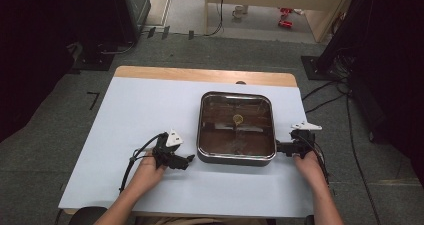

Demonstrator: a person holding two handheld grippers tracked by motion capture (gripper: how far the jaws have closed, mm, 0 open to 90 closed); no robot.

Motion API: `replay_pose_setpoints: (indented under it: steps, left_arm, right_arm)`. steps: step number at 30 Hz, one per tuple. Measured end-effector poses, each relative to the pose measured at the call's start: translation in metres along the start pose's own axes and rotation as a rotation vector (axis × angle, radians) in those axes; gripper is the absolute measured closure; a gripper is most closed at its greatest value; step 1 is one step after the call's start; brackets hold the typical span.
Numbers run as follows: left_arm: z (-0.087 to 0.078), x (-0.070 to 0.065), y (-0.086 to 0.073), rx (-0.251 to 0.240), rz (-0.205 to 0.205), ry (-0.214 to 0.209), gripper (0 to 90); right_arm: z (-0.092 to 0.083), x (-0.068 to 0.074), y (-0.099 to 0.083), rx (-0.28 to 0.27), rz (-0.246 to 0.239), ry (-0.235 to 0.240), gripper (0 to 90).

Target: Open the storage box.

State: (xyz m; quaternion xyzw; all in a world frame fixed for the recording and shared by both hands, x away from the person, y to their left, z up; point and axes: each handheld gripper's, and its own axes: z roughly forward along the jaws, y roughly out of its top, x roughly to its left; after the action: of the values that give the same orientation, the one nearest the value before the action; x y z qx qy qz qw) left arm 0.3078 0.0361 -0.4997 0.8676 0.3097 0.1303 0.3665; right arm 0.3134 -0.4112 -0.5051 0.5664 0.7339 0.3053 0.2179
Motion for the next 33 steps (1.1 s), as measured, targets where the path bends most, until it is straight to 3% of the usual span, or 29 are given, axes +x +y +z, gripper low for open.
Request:
replay_pose_setpoints:
  steps: [5,8,10,14,16,18,19,20,26,28,31,33]
  left_arm:
    - [0.0,0.003,0.007,0.054,0.011,-0.017,11.5]
    - [-0.002,0.008,0.014,0.113,0.014,-0.04,14.4]
    - [-0.002,0.009,0.015,0.118,0.016,-0.046,14.4]
    - [-0.005,0.018,0.017,0.127,-0.021,-0.095,14.3]
    - [-0.008,0.022,0.018,0.144,-0.009,-0.094,14.3]
    - [-0.011,0.025,0.02,0.159,-0.01,-0.059,20.8]
    - [-0.012,0.027,0.02,0.166,-0.016,-0.064,26.7]
    - [-0.014,0.032,0.022,0.178,-0.048,-0.094,27.2]
    - [-0.023,0.037,0.031,0.162,-0.068,-0.117,28.8]
    - [-0.026,0.038,0.036,0.149,-0.061,-0.114,29.8]
    - [-0.031,0.037,0.044,0.134,-0.01,-0.078,35.1]
    - [-0.034,0.038,0.049,0.111,-0.025,-0.104,34.7]
  right_arm:
    - [0.0,0.0,0.0,0.0,0.0,0.0,0.0]
    - [0.0,0.0,0.0,-0.001,0.001,0.0,0.0]
    - [0.0,0.0,0.0,-0.001,0.001,0.0,0.0]
    - [0.0,0.0,0.0,-0.002,0.001,-0.001,0.0]
    - [0.0,0.0,0.0,-0.002,0.0,-0.001,0.0]
    - [0.0,0.0,0.0,-0.002,0.0,-0.001,0.0]
    - [0.0,0.0,0.0,-0.002,0.0,-0.001,0.0]
    - [0.0,0.0,0.0,-0.001,0.0,-0.002,0.0]
    - [0.0,0.001,0.0,-0.002,-0.001,-0.004,0.0]
    - [0.0,0.0,0.0,-0.002,-0.002,-0.004,0.0]
    - [0.0,0.0,0.0,-0.002,-0.001,-0.003,0.0]
    - [0.0,0.0,0.0,-0.002,0.0,-0.003,0.0]
